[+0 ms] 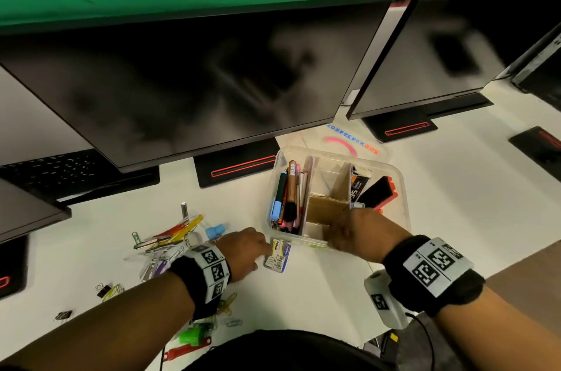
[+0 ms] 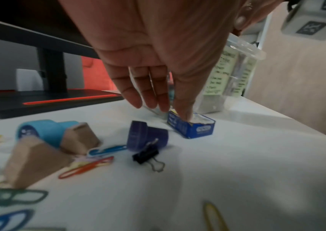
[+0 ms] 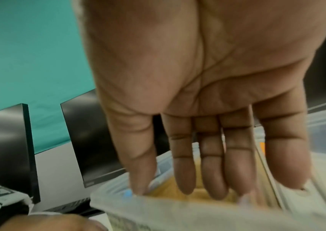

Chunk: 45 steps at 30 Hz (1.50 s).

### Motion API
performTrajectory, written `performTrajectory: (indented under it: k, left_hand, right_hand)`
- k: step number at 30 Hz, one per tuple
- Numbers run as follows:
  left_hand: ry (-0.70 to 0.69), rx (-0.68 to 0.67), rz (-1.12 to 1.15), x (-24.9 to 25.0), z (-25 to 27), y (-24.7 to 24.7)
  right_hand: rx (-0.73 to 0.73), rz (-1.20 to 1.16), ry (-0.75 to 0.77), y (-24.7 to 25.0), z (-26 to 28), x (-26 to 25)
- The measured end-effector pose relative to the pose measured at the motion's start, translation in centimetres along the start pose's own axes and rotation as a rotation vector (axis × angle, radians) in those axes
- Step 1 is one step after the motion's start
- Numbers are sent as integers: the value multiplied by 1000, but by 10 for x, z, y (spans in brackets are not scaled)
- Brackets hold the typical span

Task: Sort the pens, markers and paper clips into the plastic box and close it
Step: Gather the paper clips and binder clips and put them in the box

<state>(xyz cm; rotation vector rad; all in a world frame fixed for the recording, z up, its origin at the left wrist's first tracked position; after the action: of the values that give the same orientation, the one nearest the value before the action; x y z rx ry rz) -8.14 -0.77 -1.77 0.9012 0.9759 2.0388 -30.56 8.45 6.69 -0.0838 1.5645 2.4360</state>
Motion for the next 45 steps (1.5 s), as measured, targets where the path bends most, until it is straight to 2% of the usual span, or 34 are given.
performTrajectory:
  k: [2, 5, 11, 18, 21, 26, 29, 32, 36, 38, 41, 42, 45]
  left_hand:
    - [-51, -6, -25, 8, -3, -5]
    - [-98, -1, -65, 16, -9, -12]
    - [-43, 37, -80, 23, -17, -17]
    - [-3, 27, -129, 24, -17, -23]
    - [-27, 93, -136, 24, -15, -28]
    - [8, 46, 62, 25, -2, -14]
    - [50, 13, 194, 18, 17, 12]
    - [19, -12, 255, 15, 42, 45]
    - [-98, 145, 292, 34, 58, 80]
    - [-151, 279, 328, 44, 54, 89]
    - [-195, 460, 345, 55, 40, 94]
    - [-193, 492, 346, 58, 35, 94]
    - [-174, 533, 355, 63, 24, 93]
  right_hand:
    - [-15, -49, 31, -9, 5, 6]
    - [36, -162, 64, -18, 12, 8]
    - [132, -404, -6, -31, 16, 13]
    - [189, -419, 3, -38, 16, 13]
    - [214, -432, 16, -39, 14, 13]
    - [223, -437, 16, -40, 12, 11]
    - [222, -435, 13, -41, 12, 11]
    - [199, -401, 27, -39, 13, 11]
    - [279, -351, 23, -28, 19, 4]
    - [306, -535, 28, -17, 21, -4]
    - [190, -968, 48, 0, 18, -19]
    - [157, -1045, 55, 4, 16, -20]
    - [159, -1007, 38, 15, 12, -15]
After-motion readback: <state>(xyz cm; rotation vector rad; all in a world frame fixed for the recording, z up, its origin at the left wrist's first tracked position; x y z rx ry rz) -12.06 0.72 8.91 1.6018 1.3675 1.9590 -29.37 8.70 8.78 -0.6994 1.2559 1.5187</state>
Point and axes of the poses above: each hand's wrist, its own z-axis away from the middle knuckle, its own y-axis out of the back of the hand, x = y × z, the point moved 1 cm from there along -z, towards the middle knuckle, and after that the axes turned 3 degrees about z, right-handed, at the moved point
